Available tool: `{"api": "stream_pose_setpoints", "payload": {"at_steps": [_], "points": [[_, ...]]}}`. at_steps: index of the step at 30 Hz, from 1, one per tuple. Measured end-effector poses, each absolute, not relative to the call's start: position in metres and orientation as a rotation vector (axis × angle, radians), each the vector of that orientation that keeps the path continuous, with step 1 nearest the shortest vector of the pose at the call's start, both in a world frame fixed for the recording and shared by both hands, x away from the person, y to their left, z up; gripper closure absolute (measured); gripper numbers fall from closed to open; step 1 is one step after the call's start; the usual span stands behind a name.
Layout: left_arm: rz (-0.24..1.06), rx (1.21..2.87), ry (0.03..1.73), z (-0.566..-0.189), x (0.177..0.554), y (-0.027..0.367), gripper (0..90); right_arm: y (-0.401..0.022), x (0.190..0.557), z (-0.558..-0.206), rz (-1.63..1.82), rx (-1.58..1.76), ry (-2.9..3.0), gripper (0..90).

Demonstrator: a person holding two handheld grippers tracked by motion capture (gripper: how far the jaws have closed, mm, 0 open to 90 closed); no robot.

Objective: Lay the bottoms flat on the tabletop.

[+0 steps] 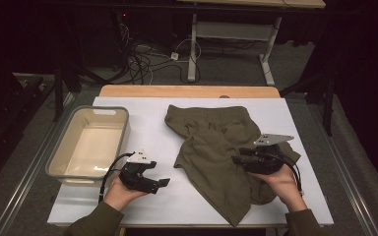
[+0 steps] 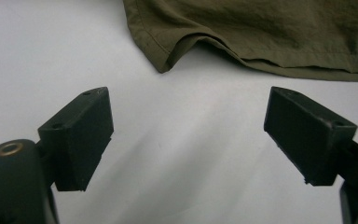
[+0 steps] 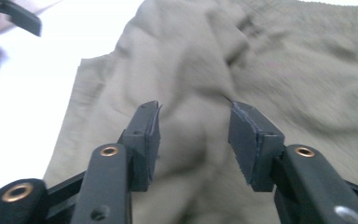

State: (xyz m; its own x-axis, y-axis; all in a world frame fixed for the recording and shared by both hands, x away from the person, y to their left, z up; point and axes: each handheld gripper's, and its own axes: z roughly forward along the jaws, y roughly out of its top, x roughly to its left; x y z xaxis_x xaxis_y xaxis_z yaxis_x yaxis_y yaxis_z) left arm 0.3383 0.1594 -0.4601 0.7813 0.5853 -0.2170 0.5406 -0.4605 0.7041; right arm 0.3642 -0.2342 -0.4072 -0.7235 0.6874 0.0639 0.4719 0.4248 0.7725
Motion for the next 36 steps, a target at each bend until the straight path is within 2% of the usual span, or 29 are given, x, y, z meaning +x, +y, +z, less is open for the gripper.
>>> {"api": "stream_pose_setpoints", "payload": {"at_steps": [8,10,13,16,17,30,33,36], "points": [[0.058,2.185,0.815,-0.459,0.338,0.161,15.2,-0.192,0.355,-0.406,1.232,0.883,2.52,51.7],[0.052,2.209,0.814,-0.46,0.338,0.16,10.7,-0.181,0.355,-0.41,1.217,0.86,2.552,52.3],[0.059,2.216,0.81,-0.46,0.338,0.16,10.5,-0.169,0.356,-0.414,1.216,0.842,2.574,52.9],[0.058,2.213,0.807,-0.46,0.338,0.161,10.4,-0.148,0.358,-0.42,1.2,0.808,2.612,53.4],[0.051,2.213,0.811,-0.46,0.338,0.16,5.3,-0.138,0.361,-0.424,1.193,0.797,2.631,53.5],[0.05,2.225,0.809,-0.462,0.338,0.159,4.8,-0.094,0.377,-0.463,1.087,0.806,2.677,51.1],[0.047,2.234,0.81,-0.462,0.338,0.159,4.8,-0.09,0.379,-0.471,1.062,0.799,2.674,52.0],[0.045,2.244,0.811,-0.463,0.338,0.159,4.8,-0.089,0.38,-0.473,1.05,0.782,2.656,59.9]]}}
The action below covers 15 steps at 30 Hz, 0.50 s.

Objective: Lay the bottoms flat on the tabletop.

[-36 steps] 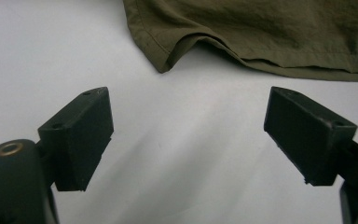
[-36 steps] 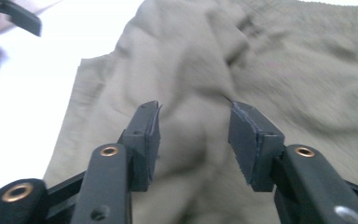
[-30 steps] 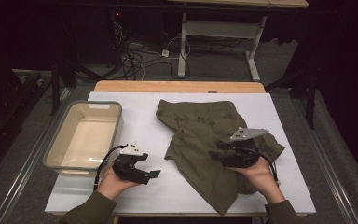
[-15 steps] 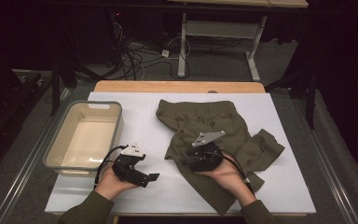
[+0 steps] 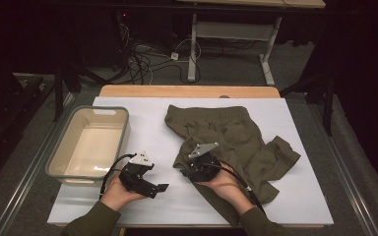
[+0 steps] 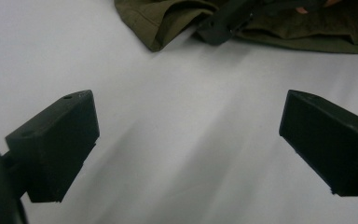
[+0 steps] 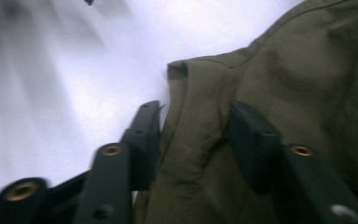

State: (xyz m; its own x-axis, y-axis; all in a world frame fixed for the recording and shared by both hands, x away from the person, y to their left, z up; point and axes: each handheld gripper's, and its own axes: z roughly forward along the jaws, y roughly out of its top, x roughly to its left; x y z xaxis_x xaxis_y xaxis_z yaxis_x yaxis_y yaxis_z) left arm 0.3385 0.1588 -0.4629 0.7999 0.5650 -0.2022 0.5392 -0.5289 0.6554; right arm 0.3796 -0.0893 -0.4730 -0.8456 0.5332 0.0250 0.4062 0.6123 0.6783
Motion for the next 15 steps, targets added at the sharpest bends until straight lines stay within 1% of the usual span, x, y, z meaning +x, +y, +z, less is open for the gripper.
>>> {"api": "stream_pose_setpoints", "payload": {"at_steps": [1,2,4,6,11,15], "points": [[0.045,2.244,0.813,-0.463,0.339,0.159,4.8,-0.09,0.38,-0.473,1.048,0.779,2.649,65.1],[0.045,2.243,0.813,-0.463,0.339,0.159,4.8,-0.091,0.379,-0.473,1.039,0.786,2.64,72.2],[0.046,2.241,0.814,-0.463,0.339,0.159,4.8,-0.092,0.38,-0.474,1.038,0.8,2.624,81.8],[0.047,2.24,0.818,-0.463,0.339,0.159,4.9,-0.094,0.381,-0.473,1.037,0.805,2.621,87.5],[0.051,2.233,0.82,-0.462,0.339,0.16,4.9,-0.096,0.376,-0.471,1.063,0.772,2.666,88.4],[0.055,2.225,0.823,-0.461,0.339,0.161,4.9,-0.1,0.364,-0.468,1.093,0.713,2.707,88.4]]}}
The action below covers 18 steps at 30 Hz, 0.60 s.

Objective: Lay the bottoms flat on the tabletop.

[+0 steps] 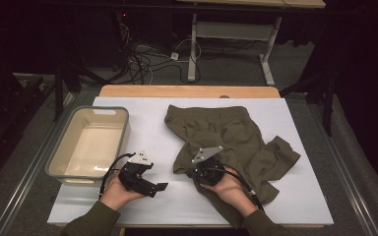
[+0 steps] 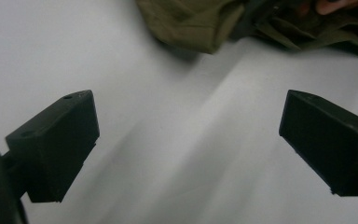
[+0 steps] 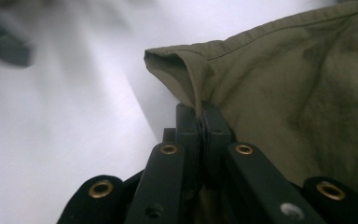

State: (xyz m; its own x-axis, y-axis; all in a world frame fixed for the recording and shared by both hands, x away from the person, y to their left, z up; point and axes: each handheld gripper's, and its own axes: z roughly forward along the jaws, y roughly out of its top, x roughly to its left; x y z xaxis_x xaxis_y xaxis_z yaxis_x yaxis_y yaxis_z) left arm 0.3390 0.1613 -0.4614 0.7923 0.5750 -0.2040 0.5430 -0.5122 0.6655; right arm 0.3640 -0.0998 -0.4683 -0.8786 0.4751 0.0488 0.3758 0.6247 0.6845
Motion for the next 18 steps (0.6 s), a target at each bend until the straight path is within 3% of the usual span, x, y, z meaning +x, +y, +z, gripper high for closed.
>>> {"api": "stream_pose_setpoints", "payload": {"at_steps": [18], "points": [[0.055,2.208,0.834,-0.46,0.34,0.163,4.9,-0.121,0.294,-0.46,1.149,0.413,2.889,88.4]]}}
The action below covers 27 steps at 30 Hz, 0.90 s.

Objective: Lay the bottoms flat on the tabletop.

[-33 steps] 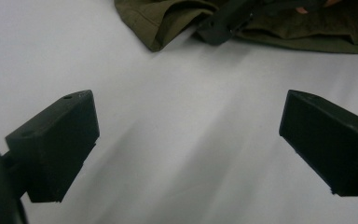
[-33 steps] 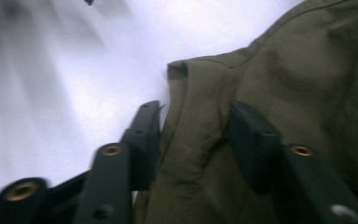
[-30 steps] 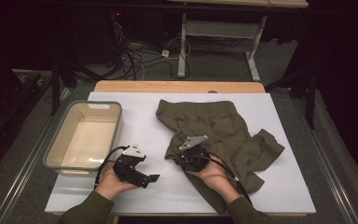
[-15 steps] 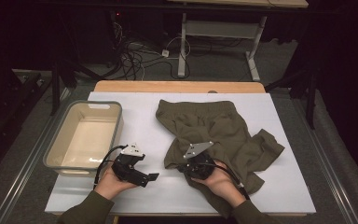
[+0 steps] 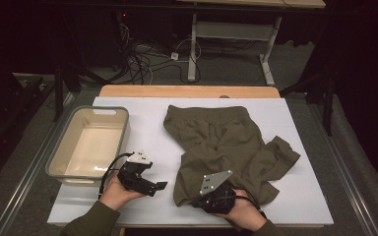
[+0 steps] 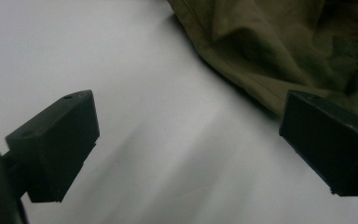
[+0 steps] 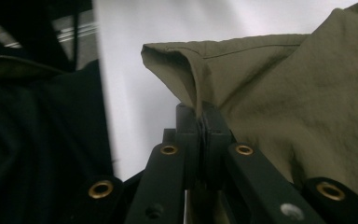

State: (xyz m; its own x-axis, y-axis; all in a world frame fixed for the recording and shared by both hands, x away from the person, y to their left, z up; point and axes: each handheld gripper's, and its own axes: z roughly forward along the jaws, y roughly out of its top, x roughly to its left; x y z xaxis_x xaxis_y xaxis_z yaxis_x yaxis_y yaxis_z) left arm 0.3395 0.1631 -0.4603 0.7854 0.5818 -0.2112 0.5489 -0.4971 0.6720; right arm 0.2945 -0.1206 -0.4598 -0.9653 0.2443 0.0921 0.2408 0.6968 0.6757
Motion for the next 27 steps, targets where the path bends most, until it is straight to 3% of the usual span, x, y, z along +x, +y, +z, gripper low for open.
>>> {"api": "stream_pose_setpoints", "payload": {"at_steps": [19,20,23,27], "points": [[0.07,2.182,0.835,-0.457,0.339,0.165,5.4,-0.072,0.232,-0.456,1.246,-0.013,3.072,88.2],[0.071,2.182,0.835,-0.457,0.339,0.165,5.4,-0.072,0.232,-0.456,1.242,-0.005,3.071,86.2],[0.076,2.179,0.838,-0.457,0.339,0.165,5.6,-0.076,0.236,-0.454,1.228,0.015,3.035,66.3],[0.078,2.172,0.842,-0.457,0.339,0.165,6.9,-0.091,0.247,-0.44,1.278,0.093,2.961,56.1]]}}
